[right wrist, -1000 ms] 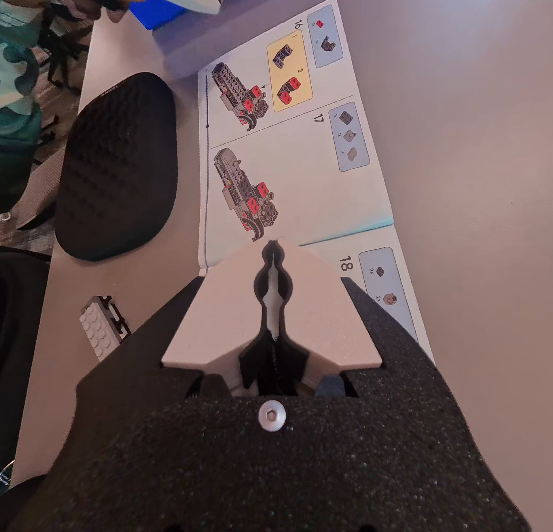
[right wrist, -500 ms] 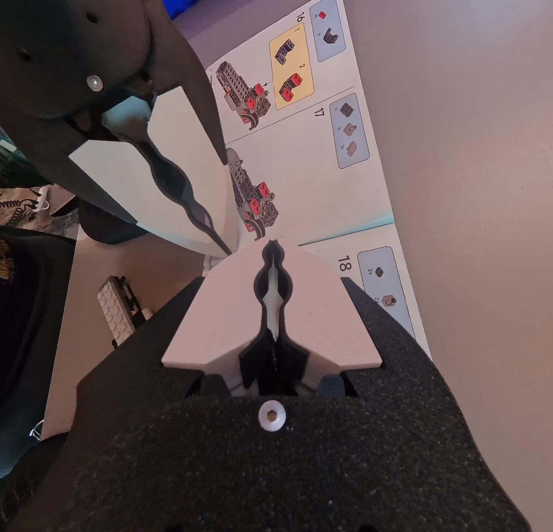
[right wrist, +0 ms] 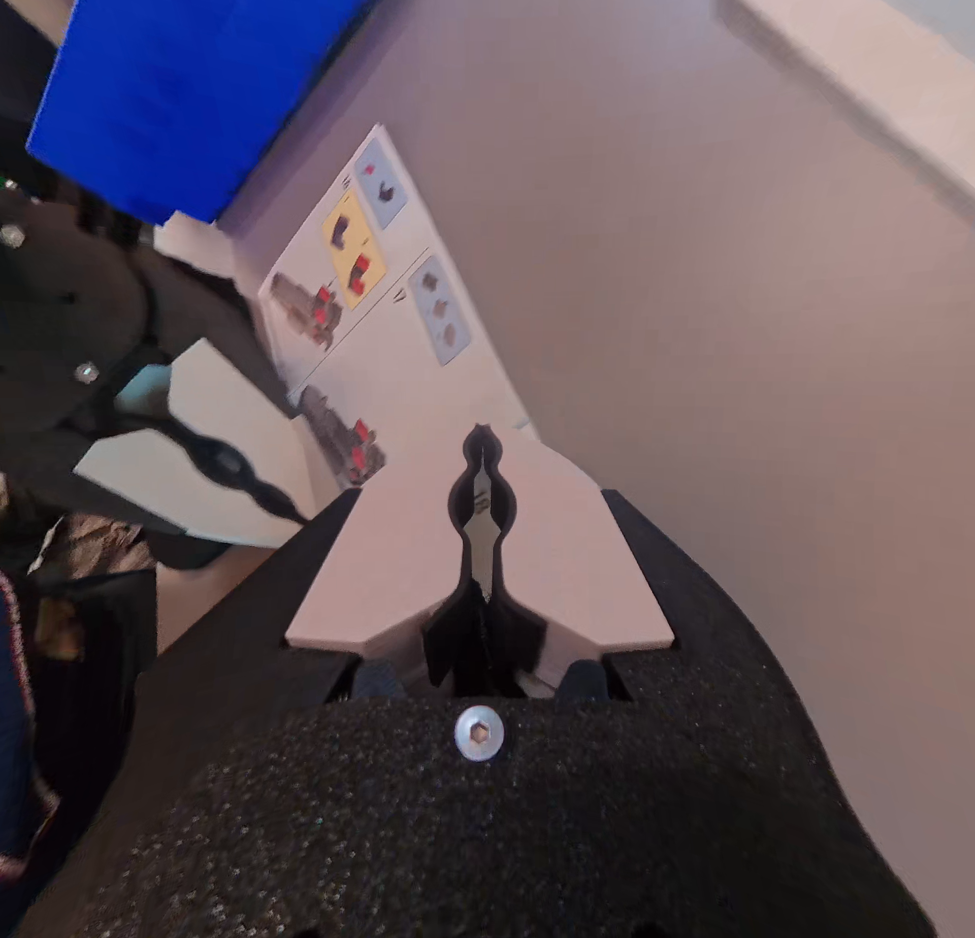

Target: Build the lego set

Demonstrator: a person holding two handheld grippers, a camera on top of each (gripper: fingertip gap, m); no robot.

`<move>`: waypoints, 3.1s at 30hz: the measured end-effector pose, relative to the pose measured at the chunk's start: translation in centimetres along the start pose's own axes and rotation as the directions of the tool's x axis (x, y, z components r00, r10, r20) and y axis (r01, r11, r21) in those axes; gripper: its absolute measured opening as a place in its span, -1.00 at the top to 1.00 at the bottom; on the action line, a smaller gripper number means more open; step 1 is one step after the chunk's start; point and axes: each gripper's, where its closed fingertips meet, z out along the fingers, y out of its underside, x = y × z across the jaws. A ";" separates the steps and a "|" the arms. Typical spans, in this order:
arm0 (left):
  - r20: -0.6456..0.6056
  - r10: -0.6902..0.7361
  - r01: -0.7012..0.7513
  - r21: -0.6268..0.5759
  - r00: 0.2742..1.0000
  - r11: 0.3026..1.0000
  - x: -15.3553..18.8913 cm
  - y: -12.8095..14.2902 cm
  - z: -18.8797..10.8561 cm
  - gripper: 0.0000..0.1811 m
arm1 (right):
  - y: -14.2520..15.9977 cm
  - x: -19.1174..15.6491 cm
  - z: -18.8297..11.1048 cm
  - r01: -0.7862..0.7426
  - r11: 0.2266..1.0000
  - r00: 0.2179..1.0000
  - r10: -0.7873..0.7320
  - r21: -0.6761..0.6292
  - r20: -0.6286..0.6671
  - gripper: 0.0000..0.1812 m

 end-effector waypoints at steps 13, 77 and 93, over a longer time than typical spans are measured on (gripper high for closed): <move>-0.100 -0.091 0.100 0.095 0.991 0.990 0.4 -1.8 -1.3 0.99 | 0.3 -4.0 -2.8 0.034 0.999 0.990 -0.037 0.028 0.136 0.99; -0.106 0.121 -0.100 0.190 0.987 0.977 -4.9 -4.9 -0.4 0.98 | 3.6 -3.8 -6.2 0.494 0.863 0.867 -0.479 0.104 -0.141 0.21; 0.364 -0.096 -0.249 0.785 0.927 0.567 -11.7 -9.6 -13.7 0.65 | 5.4 4.0 -8.6 0.373 0.928 0.822 -0.332 -0.002 -0.464 0.23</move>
